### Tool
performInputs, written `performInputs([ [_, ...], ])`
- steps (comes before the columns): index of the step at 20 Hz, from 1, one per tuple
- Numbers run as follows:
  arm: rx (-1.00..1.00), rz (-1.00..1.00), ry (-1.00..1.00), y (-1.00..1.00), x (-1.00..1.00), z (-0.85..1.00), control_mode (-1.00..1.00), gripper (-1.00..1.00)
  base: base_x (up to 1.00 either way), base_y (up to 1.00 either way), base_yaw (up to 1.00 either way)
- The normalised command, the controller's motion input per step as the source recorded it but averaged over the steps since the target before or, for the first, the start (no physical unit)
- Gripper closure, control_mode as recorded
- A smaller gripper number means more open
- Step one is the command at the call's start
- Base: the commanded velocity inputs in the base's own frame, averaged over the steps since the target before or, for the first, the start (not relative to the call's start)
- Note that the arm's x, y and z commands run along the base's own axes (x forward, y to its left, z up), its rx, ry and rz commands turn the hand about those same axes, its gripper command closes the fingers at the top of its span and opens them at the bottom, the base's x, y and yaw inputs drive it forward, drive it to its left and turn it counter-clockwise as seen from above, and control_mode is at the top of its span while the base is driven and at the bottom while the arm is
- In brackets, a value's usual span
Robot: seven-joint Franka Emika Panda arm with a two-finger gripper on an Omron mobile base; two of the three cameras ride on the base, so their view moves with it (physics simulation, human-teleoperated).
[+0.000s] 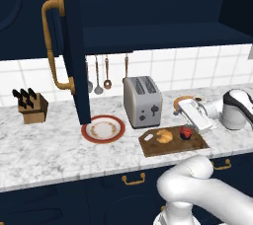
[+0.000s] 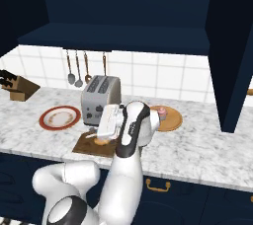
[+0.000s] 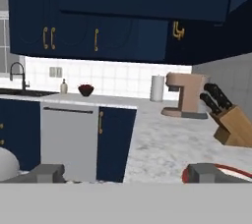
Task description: From the different types of pastries on the counter, select a croissant and place it on the cutting board. Then retrieve a jar of jam from the cabinet and place it alongside the croissant on the cutting board.
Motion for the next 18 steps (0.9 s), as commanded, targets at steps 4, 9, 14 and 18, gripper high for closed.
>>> performInputs([
  [4, -0.11, -0.03, -0.01, 0.56, -0.43, 0.85, -1.0, -1.0, 0.0, 0.0, 0.0],
  [9, -0.12, -0.03, -0.02, 0.63, -0.47, 0.71, -1.0, -1.0, 0.0, 0.0, 0.0],
  [14, -0.2, -0.01, 0.0, 0.98, -0.24, 0.09, -1.0, -1.0, 0.0, 0.0, 0.0],
  [18, -0.23, -0.01, 0.0, 1.0, -0.13, 0.0, -1.0, -1.0, 0.0, 0.0, 0.0],
])
